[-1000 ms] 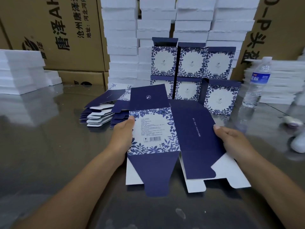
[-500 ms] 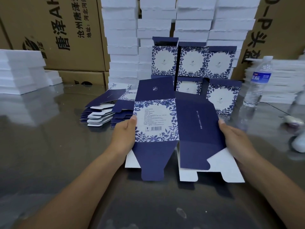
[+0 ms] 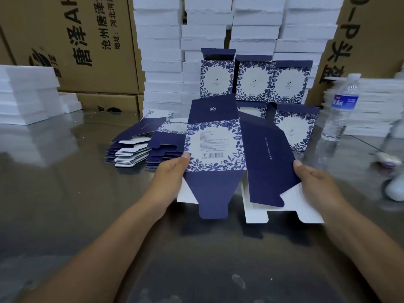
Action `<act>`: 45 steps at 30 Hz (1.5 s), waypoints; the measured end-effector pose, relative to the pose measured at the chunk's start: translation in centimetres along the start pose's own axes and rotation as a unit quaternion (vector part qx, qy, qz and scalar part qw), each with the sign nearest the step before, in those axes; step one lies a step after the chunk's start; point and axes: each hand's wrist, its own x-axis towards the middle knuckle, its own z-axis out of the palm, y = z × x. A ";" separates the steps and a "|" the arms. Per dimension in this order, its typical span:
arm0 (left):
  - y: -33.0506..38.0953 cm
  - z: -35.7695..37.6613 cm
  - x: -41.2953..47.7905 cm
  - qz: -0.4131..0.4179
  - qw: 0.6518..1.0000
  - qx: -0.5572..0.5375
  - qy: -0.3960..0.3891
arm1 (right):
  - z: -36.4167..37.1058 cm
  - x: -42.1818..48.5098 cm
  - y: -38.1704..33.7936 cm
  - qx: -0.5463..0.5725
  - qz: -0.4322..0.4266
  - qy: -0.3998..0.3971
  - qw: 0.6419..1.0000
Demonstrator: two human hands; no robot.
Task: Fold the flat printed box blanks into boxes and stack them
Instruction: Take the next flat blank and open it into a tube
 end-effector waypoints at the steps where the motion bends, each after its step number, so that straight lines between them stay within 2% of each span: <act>1: -0.1 0.0 -0.1 0.011 1.000 0.003 0.000 | 0.0 -0.1 -0.1 0.009 0.000 0.001 1.000; 5: -0.1 -0.4 0.0 0.013 1.000 -0.013 0.018 | 0.4 -0.3 -0.6 0.063 0.006 -0.006 0.998; 10: 0.4 -0.5 -0.4 0.004 0.999 -0.036 0.035 | 0.7 -0.2 0.0 0.000 -0.019 -0.030 0.999; 14: 1.1 -0.4 -0.4 -0.056 0.994 -0.083 0.044 | 0.4 0.2 0.4 -0.006 -0.012 -0.031 0.999; 16: 1.7 -0.3 -0.6 -0.073 0.990 -0.121 0.031 | 0.3 0.5 0.6 0.002 -0.001 -0.026 1.000; 21: 1.6 -0.4 -0.7 -0.037 0.996 -0.076 -0.006 | 0.2 0.4 0.4 0.022 0.032 -0.040 0.998; 22: 1.6 -0.5 -0.6 -0.039 0.996 -0.086 -0.007 | 0.3 0.4 0.4 0.013 0.023 -0.042 0.999; 24: 1.7 -0.7 -0.6 -0.043 0.993 -0.110 -0.005 | 0.6 0.4 0.8 -0.074 -0.035 -0.027 0.996; 27: 1.6 -0.9 -0.5 -0.050 0.989 -0.138 0.003 | 1.0 0.4 1.5 -0.214 -0.125 -0.005 0.969; 31: 1.6 -0.8 -0.4 -0.050 0.986 -0.157 0.019 | 1.4 0.3 2.1 -0.201 -0.149 -0.037 0.967; 34: 1.5 -0.9 -0.3 -0.041 0.985 -0.163 0.038 | 1.7 -0.3 2.0 -0.193 -0.177 -0.126 0.957; 36: 1.6 -0.7 -0.5 -0.033 0.990 -0.137 0.013 | 2.0 -1.0 1.9 -0.199 -0.198 -0.181 0.942; 39: 1.4 -0.1 -0.5 -0.037 0.986 -0.150 -0.059 | 2.4 -1.7 1.5 -0.221 -0.220 -0.205 0.928; 42: 1.0 0.2 -0.5 -0.022 0.983 -0.131 -0.125 | 2.6 -2.0 1.0 -0.212 -0.227 -0.193 0.931; 45: 0.6 0.4 -0.6 0.005 0.985 -0.018 -0.174 | 2.7 -2.0 1.1 -0.194 -0.231 -0.155 0.941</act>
